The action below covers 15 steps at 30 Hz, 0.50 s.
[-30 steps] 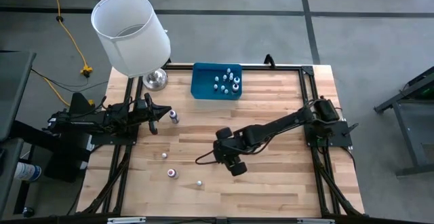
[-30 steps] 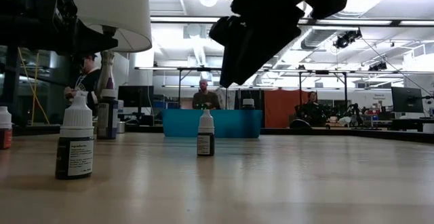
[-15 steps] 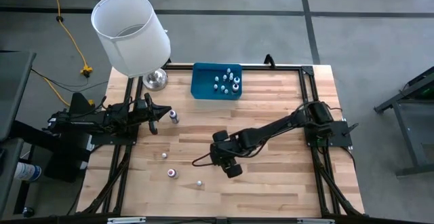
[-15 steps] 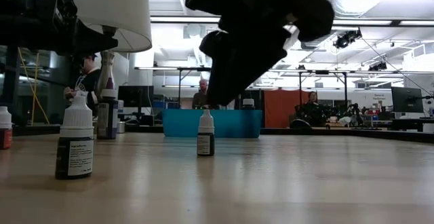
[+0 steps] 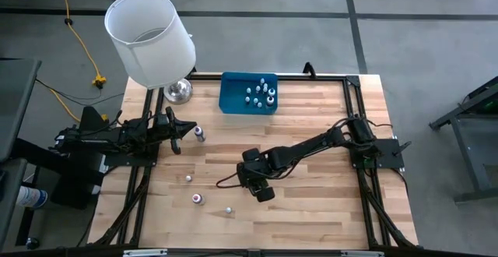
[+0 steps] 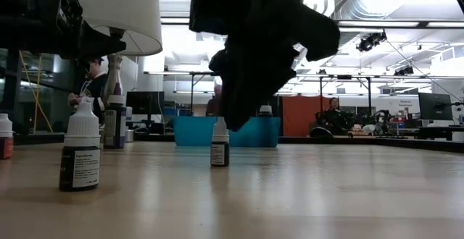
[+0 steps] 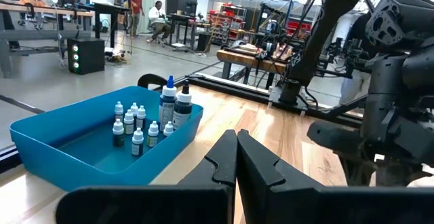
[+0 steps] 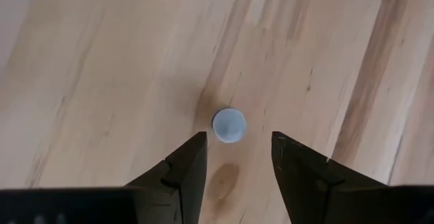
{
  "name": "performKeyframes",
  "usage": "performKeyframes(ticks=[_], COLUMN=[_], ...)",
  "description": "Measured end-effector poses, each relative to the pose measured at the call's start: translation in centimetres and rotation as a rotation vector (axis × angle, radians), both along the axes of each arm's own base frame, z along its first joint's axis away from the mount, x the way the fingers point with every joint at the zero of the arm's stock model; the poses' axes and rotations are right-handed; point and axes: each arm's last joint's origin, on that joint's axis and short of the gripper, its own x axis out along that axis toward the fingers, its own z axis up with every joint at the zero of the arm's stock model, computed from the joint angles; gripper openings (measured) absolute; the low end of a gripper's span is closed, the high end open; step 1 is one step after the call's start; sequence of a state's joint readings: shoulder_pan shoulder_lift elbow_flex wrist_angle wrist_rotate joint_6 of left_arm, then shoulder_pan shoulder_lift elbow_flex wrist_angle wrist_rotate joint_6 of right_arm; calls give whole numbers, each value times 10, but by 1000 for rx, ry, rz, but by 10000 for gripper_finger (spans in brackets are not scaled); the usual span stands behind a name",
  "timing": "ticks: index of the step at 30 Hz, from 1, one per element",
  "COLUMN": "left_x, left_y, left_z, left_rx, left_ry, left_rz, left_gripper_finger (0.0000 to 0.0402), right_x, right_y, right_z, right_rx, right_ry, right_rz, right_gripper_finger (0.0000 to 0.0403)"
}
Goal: Pick & Place food coloring
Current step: Put the small red food coloring bottle into the blue bin
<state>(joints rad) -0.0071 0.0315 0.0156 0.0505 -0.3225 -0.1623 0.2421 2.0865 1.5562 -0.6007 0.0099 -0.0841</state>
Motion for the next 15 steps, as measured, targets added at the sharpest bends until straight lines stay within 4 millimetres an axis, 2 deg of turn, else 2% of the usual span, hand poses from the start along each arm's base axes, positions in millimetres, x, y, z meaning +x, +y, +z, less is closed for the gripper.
performKeyframes(ticks=[15], left_x=[0], left_y=[0], left_z=[0], left_rx=[0], left_ry=[0], left_rz=[0], left_gripper_finger=[0], right_x=[2], right_y=[0], right_z=[-3], right_rx=[9], right_ry=[-5], right_rz=[-14], right_gripper_finger=[154])
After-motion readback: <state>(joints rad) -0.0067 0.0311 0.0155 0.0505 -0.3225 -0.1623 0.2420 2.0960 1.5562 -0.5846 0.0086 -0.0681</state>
